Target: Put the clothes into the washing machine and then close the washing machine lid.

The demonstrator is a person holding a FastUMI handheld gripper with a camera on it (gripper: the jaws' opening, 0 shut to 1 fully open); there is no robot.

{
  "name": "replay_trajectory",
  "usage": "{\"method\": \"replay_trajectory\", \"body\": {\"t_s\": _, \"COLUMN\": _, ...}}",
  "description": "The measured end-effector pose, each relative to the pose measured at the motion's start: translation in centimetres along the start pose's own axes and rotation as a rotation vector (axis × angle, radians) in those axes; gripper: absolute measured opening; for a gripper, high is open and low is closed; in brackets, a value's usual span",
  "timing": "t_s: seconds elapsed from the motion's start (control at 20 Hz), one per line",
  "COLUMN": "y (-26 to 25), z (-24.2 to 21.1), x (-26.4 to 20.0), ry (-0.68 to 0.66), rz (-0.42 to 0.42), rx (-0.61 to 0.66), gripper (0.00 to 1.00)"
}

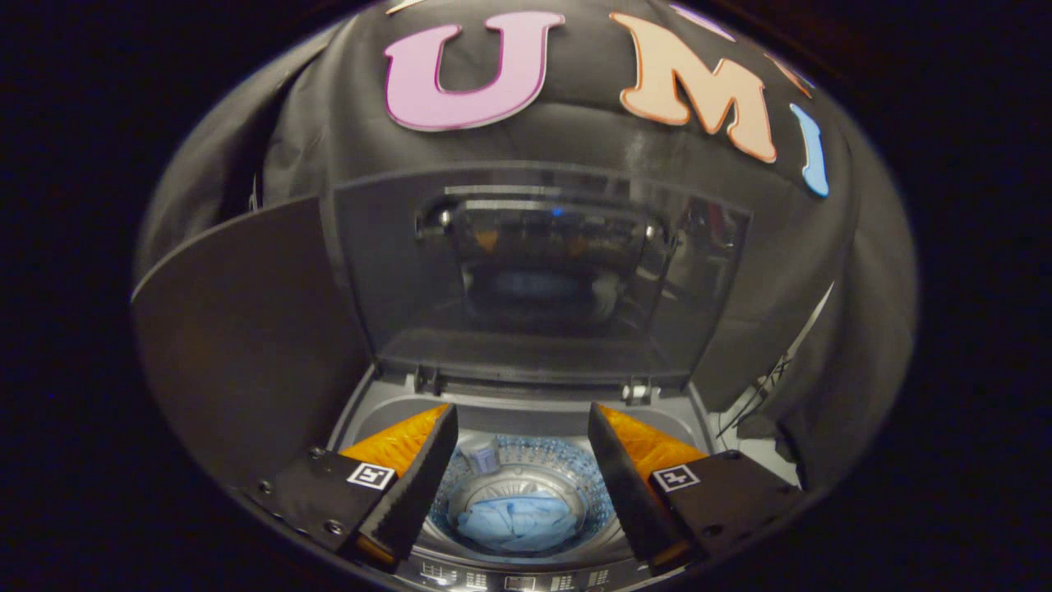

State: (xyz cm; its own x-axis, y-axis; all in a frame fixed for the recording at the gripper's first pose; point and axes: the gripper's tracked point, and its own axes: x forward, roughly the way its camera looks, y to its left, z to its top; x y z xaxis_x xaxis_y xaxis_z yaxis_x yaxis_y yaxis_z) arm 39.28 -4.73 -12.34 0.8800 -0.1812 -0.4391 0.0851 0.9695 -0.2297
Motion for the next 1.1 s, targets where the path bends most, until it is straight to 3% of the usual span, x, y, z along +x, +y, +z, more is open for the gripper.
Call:
{"method": "replay_trajectory", "body": {"t_s": 0.25, "y": -0.7, "z": 7.6, "x": -2.6, "ry": -0.170, "rz": 0.003, "rx": 0.013, "gripper": 0.98}}
{"method": "replay_trajectory", "body": {"t_s": 0.5, "y": -2.5, "z": 14.0, "x": -4.1, "ry": -0.290, "rz": -0.050, "rx": -0.008, "gripper": 0.99}}
{"method": "replay_trajectory", "body": {"t_s": 0.95, "y": -0.2, "z": 19.9, "x": -0.4, "ry": -0.378, "rz": 0.023, "rx": 0.084, "gripper": 0.98}}
{"method": "replay_trajectory", "body": {"t_s": 1.1, "y": -0.6, "z": 21.3, "x": 1.8, "ry": -0.428, "rz": 0.001, "rx": 0.093, "gripper": 0.98}}
